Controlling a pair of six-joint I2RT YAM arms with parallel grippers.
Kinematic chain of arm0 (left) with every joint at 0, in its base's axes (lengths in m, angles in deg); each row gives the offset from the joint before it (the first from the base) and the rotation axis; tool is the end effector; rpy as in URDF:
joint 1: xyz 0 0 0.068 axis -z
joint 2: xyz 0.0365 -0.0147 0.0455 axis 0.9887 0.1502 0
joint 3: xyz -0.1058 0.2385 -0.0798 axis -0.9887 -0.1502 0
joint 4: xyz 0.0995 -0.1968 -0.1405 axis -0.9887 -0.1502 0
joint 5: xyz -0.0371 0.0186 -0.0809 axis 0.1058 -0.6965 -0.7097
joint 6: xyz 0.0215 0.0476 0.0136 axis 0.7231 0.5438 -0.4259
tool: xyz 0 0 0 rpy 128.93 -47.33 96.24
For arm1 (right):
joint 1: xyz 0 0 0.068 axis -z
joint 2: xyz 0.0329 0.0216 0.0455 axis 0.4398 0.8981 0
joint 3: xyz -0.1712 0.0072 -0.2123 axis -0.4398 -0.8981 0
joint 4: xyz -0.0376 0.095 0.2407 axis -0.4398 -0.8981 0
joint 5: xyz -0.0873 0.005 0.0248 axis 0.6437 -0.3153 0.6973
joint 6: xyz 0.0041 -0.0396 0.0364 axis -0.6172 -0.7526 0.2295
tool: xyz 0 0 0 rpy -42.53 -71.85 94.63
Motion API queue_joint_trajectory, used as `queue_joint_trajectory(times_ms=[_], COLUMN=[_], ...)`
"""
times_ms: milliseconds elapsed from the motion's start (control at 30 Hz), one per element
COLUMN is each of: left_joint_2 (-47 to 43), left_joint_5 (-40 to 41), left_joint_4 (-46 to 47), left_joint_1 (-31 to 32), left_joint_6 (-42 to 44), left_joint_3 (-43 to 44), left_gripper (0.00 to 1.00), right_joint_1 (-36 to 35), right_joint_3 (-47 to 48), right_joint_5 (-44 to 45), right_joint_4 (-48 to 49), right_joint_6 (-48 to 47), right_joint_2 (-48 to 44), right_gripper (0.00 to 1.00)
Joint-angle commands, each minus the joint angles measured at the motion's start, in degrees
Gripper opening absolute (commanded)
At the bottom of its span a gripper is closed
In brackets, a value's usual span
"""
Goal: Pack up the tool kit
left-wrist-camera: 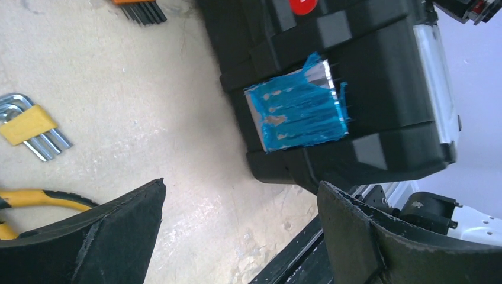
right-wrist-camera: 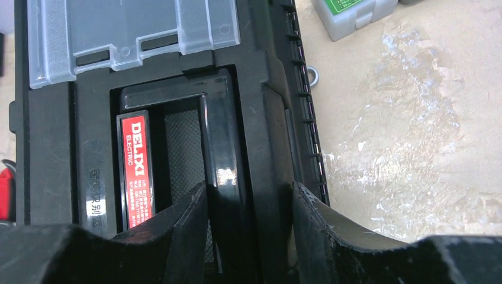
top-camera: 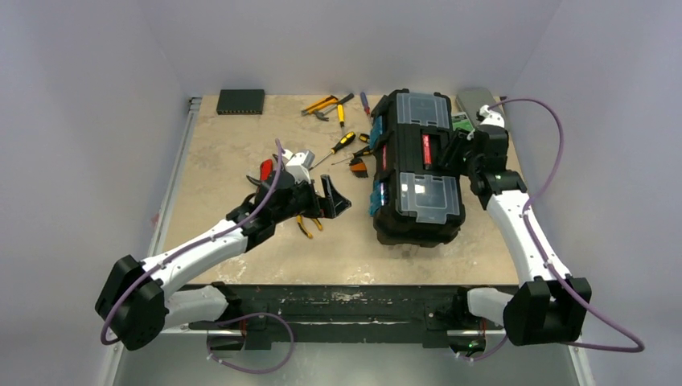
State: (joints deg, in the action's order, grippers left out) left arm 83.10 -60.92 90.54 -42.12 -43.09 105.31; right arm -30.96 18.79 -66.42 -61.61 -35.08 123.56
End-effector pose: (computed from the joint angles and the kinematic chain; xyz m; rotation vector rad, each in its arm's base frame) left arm 0.1972 -0.1675 0.2611 0.0788 2.1102 -1.0182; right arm 0.2738 0.0202 0.3150 0.3614 2.1046 0.1816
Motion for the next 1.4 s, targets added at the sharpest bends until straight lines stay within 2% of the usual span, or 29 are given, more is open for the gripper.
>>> queue_joint_trajectory(times_ms=[0, 267, 400, 567, 833, 1067, 1367], left_joint_2=[3.14, 9.99, 14.79, 19.84, 24.32, 31.19, 34.31], left_joint_5=[-1.17, -6.74, -10.22, -11.56, -11.37, -13.31, -14.35], left_joint_4=[6.02, 13.44, 22.05, 34.5, 43.75, 49.3, 49.11], left_joint_1=[0.57, 0.66, 0.66, 0.66, 0.7, 0.71, 0.72], left_joint_6=[-2.88, -8.25, -14.45, -21.78, -26.08, -31.45, -32.29], left_joint_3=[2.16, 3.15, 3.1, 1.24, 0.46, 1.78, 3.13], left_gripper=[0.95, 0.95, 0.95, 0.96, 1.0, 1.0, 1.0], right_joint_1=[6.98, 11.73, 13.52, 14.47, 14.89, 14.93, 15.12], right_joint_3=[-6.2, -8.61, -9.49, -9.82, -10.55, -10.29, -10.21], right_joint_5=[-9.59, -19.79, -23.93, -26.25, -27.86, -27.72, -26.08], right_joint_4=[-1.79, 1.76, 3.42, 4.37, 5.56, 5.27, 5.03], right_joint_6=[6.37, 5.83, 5.28, 4.9, 4.81, 4.74, 5.02], right_joint_2=[3.5, 5.68, 6.8, 7.63, 8.57, 8.69, 9.55], right_gripper=[0.0, 0.0, 0.0, 0.0, 0.0, 0.0, 0.0])
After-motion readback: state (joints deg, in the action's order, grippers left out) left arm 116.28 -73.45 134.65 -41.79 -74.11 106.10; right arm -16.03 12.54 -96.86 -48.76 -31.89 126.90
